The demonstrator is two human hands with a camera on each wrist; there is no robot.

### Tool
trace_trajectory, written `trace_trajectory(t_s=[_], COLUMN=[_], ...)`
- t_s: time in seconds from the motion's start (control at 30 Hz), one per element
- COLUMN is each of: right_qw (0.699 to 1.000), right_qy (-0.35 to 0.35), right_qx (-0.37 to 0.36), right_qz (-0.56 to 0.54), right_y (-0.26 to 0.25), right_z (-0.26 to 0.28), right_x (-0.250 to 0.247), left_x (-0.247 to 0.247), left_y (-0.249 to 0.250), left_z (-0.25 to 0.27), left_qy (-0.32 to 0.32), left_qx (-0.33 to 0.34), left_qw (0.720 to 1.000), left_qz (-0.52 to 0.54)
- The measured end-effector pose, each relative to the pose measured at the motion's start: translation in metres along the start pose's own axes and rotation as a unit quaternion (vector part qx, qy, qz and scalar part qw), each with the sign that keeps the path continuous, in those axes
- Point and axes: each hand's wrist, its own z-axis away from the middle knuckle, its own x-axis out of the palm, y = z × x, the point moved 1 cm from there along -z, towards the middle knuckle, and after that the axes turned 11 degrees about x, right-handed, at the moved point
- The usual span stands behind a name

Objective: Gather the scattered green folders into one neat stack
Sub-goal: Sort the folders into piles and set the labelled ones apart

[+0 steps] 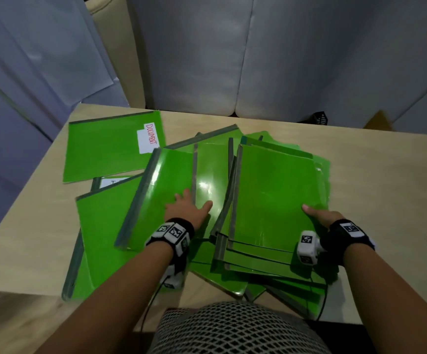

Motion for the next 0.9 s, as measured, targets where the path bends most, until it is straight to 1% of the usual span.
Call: trace_trajectory(t_s=[0.07, 0.13, 0.2, 0.23, 0.27, 0.33, 0.37, 0.4, 0.53, 0.6, 0.63, 0.7, 0.77, 0.83, 0.9], right_qw=[1.000, 1.000, 1.000, 1.000, 1.000, 1.000, 1.000, 1.000, 1.000, 0.999, 0.999, 0.998, 0.999, 1.000, 0.999], right_qy=[0.001, 0.002, -0.005, -0.006, -0.008, -0.001, 0.000, 0.000, 0.003, -0.013, -0.017, -0.020, -0.011, 0.007, 0.021], right_qx=[0.000, -0.005, -0.010, -0.012, -0.012, -0.012, -0.011, -0.012, -0.019, -0.022, -0.018, -0.011, -0.012, -0.023, -0.029], right_qz=[0.002, 0.009, 0.017, 0.019, 0.020, 0.025, 0.025, 0.024, 0.008, -0.020, -0.036, -0.055, -0.037, -0.001, 0.017], right_y=[0.000, 0.001, 0.002, 0.001, 0.001, 0.000, 0.000, 0.000, 0.000, 0.002, 0.003, 0.005, 0.003, 0.001, 0.001], right_z=[0.000, -0.001, -0.001, -0.002, -0.002, -0.001, 0.000, 0.001, 0.003, 0.001, -0.008, -0.033, -0.023, -0.001, -0.001], right_x=[0.000, -0.001, -0.001, -0.001, -0.001, -0.001, -0.001, -0.001, -0.007, -0.009, -0.011, -0.014, -0.010, -0.003, 0.000], left_x=[-0.007, -0.017, -0.024, -0.025, -0.024, -0.020, -0.018, -0.017, -0.025, -0.041, -0.051, -0.068, -0.077, -0.074, -0.066], left_y=[0.006, -0.001, -0.013, -0.016, -0.014, -0.005, 0.001, 0.006, 0.014, 0.006, -0.003, -0.028, -0.052, -0.063, -0.064], left_z=[0.003, 0.001, -0.004, -0.006, -0.008, -0.011, -0.010, -0.010, -0.009, -0.013, -0.013, -0.017, -0.016, -0.014, -0.011], left_qy=[0.061, 0.100, 0.117, 0.103, 0.079, 0.033, 0.021, 0.015, -0.023, -0.044, -0.056, -0.046, -0.030, -0.027, -0.017], left_qx=[0.011, -0.018, -0.064, -0.084, -0.097, -0.111, -0.115, -0.114, -0.062, -0.058, -0.066, -0.103, -0.157, -0.180, -0.169], left_qw=[0.998, 0.993, 0.988, 0.985, 0.979, 0.945, 0.931, 0.926, 0.945, 0.960, 0.970, 0.986, 0.986, 0.983, 0.985], left_qz=[0.021, 0.056, 0.083, 0.107, 0.161, 0.305, 0.346, 0.360, 0.320, 0.272, 0.226, 0.120, 0.043, 0.001, -0.005])
